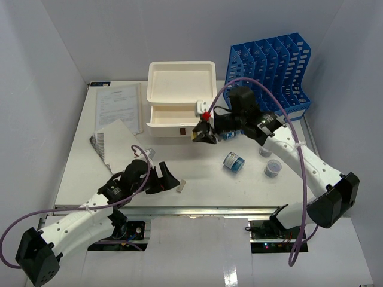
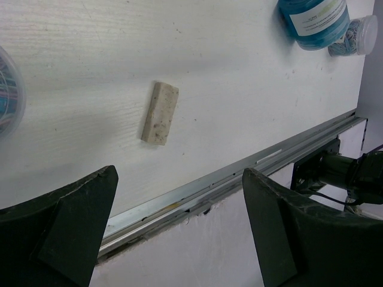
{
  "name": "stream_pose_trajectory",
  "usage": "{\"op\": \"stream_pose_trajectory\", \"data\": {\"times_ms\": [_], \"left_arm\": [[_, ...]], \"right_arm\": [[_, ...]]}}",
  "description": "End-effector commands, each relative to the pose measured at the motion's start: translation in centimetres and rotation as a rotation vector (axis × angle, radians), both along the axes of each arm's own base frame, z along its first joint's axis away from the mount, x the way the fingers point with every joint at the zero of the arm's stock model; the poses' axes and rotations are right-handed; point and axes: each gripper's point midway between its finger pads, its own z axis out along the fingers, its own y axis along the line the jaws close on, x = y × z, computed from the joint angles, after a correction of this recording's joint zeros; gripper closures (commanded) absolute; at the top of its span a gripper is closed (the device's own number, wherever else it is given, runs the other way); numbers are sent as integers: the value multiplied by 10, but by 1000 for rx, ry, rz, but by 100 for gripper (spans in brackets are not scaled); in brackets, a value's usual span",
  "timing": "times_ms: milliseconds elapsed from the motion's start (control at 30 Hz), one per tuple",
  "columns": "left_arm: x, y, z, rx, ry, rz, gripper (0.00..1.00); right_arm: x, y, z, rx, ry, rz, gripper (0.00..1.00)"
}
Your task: Organize the desk
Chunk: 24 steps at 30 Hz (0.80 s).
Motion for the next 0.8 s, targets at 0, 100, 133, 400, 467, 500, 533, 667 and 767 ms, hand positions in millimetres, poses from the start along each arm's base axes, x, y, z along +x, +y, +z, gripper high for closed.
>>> {"op": "stream_pose_trajectory", "data": {"times_ms": [0,100,133,400,467,500,533,667,767], "left_arm": [[1,-5,0,-3,-34,-38,4],[2,-5,-4,12,-29,-44,5],[2,-5,-4,18,-31,-47,5],[7,-8,-8,61,-32,-58,6],[7,-10,-9,68,-32,-63,6],[8,-11,-10,71,-31,-66,6],[7,-12,-12,77,-28,-70,7],[8,-14,-16,105,-27,-77,7],[8,-17,-17,122,-28,-80,9]], "right_arm": [[58,-3,53,116,47,-238,87],[89,-8,53,125,62,-388,87],[97,-9,48,126,77,-435,87],[123,-16,8,95,116,-590,75],[128,-17,3,86,112,-604,65],[130,-17,1,82,110,-611,59],[131,-16,0,78,110,-611,48],[128,-16,-3,71,106,-596,14],[117,-18,9,94,89,-552,3]]}}
